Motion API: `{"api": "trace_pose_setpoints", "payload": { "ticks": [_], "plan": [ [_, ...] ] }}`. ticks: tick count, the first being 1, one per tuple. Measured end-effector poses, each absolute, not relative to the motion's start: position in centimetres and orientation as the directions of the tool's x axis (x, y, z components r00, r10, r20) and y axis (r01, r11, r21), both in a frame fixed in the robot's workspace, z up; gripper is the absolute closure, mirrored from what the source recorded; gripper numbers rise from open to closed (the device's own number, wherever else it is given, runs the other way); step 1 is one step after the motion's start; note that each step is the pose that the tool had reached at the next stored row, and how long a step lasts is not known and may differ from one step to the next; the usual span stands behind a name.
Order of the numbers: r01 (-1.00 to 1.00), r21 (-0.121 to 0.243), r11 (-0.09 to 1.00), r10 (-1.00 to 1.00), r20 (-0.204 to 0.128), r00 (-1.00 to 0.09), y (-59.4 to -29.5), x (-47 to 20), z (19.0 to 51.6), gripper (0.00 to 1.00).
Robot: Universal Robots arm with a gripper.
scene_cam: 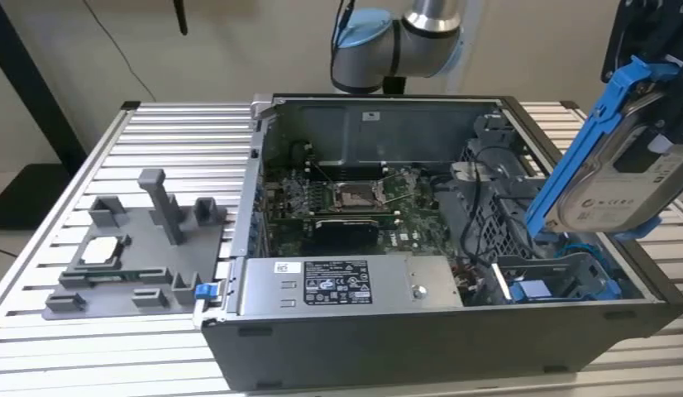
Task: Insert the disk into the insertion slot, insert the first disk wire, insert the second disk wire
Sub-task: 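Insert the disk into the insertion slot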
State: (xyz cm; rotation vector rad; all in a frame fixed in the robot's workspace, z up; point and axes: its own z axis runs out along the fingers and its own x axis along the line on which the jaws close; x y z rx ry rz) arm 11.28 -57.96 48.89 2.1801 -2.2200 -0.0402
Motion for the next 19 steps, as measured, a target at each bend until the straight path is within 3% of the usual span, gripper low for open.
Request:
{"api": "trace_pose_setpoints", "payload": {
  "ticks": [19],
  "plan": [
    [-0.999, 0.039, 0.018, -1.000, 0.003, -0.018, -57.95, 11.28, 48.49, 1.00]
  ]
}}
